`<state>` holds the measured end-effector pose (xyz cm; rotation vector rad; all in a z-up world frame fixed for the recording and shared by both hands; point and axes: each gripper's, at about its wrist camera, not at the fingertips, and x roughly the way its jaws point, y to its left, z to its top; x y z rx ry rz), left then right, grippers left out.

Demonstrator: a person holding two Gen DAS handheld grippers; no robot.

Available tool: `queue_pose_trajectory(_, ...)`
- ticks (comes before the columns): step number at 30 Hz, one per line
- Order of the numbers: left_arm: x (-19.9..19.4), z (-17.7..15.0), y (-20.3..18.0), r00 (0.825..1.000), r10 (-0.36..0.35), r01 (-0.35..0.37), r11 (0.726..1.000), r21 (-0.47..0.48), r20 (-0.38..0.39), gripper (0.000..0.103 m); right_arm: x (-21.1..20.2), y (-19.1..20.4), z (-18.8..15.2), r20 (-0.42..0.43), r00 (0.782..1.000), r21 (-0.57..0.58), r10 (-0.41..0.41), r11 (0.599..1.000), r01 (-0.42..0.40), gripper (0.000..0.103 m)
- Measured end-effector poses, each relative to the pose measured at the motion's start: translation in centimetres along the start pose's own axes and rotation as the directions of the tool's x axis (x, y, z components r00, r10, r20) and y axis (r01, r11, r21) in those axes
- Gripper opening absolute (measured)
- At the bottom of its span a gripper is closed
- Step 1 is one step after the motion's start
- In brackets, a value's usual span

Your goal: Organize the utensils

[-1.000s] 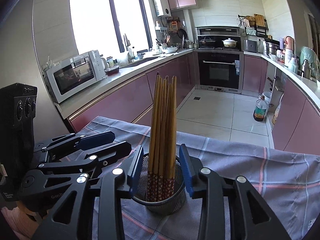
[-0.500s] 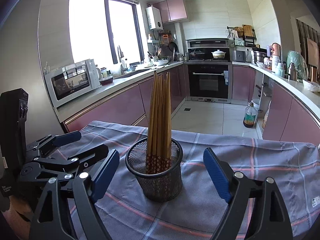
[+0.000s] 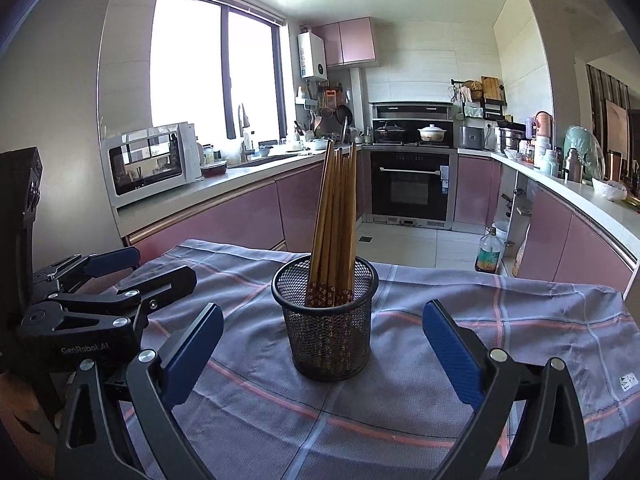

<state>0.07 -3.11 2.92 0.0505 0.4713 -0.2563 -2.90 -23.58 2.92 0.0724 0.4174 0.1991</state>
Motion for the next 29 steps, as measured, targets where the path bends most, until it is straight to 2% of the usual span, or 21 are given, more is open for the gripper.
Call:
queue_pose_trajectory(7, -0.9, -0.9, -0.4, 1.000, 0.009, -0.009, 1.000, 0.005, -0.009, 0.097, -1.0, 0.4, -0.7, 0.014, 1.000, 0.007, 0.012, 1.000, -0.012, 0.096)
queue_pose_trajectory(21, -2.6, -1.2, -0.6, 0.999, 0.034, -0.034, 0.999, 0.009, 0.020, 0.097, -1.6, 0.7, -1.1, 0.030, 0.999, 0.017, 0.018, 1.000, -0.019, 0.096)
queue_pose_trajectory(25, -2.4, -1.7, -0.8, 1.000, 0.026, -0.026, 1.000, 0.007, -0.003, 0.097, -1.5, 0.8, -1.3, 0.015, 1.000, 0.010, 0.023, 1.000, -0.023, 0.096)
queue_pose_trajectory(29, -1.4, -2.2, -0.6, 0.999, 0.006, -0.006, 1.000, 0.005, -0.046, 0.097, -1.3, -0.2, -1.8, -0.019, 1.000, 0.007, -0.010, 1.000, 0.010, 0.096)
